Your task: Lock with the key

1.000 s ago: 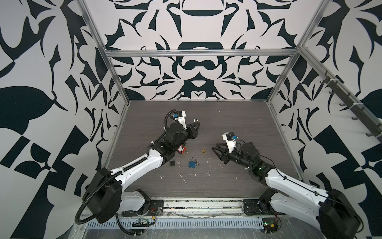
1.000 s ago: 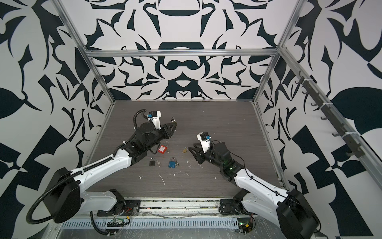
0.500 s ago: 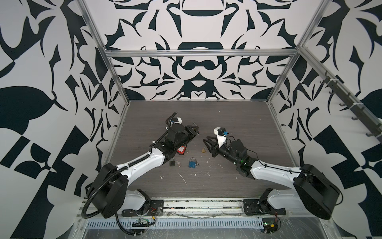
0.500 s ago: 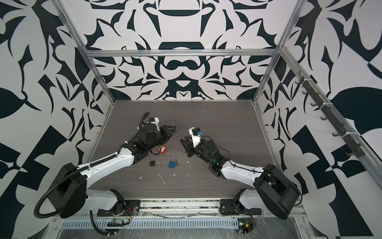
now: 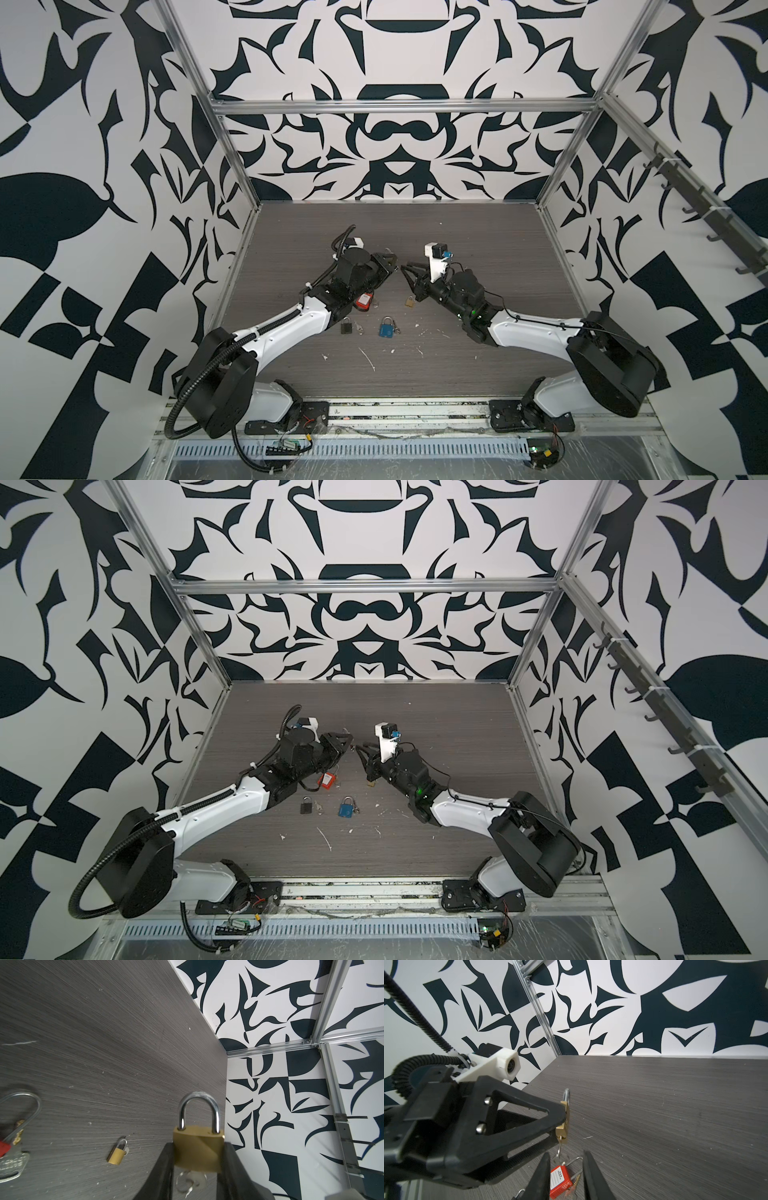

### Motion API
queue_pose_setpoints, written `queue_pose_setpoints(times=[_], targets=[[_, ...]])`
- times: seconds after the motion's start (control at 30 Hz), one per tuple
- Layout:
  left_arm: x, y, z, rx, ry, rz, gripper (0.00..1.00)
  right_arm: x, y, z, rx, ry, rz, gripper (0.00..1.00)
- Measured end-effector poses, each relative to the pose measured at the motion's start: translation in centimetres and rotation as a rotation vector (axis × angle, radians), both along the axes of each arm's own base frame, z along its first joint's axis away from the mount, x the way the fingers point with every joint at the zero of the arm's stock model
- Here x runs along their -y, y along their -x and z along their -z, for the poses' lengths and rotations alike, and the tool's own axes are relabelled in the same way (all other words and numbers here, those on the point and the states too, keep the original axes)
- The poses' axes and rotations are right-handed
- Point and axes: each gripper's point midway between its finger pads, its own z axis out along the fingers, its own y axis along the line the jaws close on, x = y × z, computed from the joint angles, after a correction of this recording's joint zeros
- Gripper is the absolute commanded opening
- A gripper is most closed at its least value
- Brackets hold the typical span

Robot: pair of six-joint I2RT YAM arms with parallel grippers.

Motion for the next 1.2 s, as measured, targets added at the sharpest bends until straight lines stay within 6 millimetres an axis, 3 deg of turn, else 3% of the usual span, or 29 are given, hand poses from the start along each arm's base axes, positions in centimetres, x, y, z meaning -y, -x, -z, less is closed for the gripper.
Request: queue_pose_setpoints(times=[0.27, 1.2], targets=[[-0.1, -0.1, 0.0, 0.0, 0.0, -0.002, 0.0, -0.7, -0.7, 0.7, -0.025, -0.001, 0.0, 0.24], [-0.4, -0.4, 0.0, -0.002, 0.003, -0.011, 0.0, -2.2, -1.5, 0.3, -0.029, -0.03, -0.029, 0.2]])
